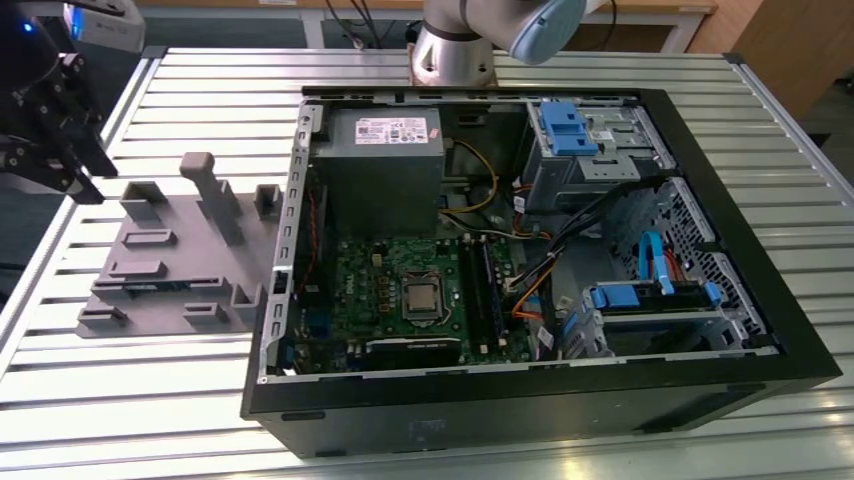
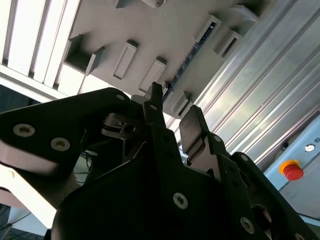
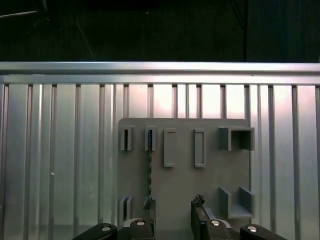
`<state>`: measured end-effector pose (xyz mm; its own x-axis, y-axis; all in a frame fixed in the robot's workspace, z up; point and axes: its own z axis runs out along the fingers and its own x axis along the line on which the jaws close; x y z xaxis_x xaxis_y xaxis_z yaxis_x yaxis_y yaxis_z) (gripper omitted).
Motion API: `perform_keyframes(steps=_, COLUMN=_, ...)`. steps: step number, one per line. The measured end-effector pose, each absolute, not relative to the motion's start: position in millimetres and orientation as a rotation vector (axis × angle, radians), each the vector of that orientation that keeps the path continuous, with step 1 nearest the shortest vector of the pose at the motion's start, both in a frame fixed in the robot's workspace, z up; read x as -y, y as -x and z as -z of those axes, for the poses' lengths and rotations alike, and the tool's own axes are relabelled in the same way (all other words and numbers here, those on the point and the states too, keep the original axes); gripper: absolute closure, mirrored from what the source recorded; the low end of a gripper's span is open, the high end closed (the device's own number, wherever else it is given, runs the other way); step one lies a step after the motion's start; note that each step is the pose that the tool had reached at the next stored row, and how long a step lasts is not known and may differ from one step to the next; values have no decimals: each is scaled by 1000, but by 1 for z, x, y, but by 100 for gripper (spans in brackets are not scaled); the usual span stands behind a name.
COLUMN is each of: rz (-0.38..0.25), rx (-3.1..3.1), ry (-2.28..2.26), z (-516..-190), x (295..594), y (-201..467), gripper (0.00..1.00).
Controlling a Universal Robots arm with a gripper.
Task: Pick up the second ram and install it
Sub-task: 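Pick up the second ram and move it above second insertion slot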
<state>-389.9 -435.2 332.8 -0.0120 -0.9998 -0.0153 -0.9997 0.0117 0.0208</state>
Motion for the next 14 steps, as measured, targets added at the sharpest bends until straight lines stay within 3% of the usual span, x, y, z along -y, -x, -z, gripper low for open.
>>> perform_keyframes(steps=14, rz=36, rx=2217, ry=-2224, z=-321, x=436, y=390, gripper=58)
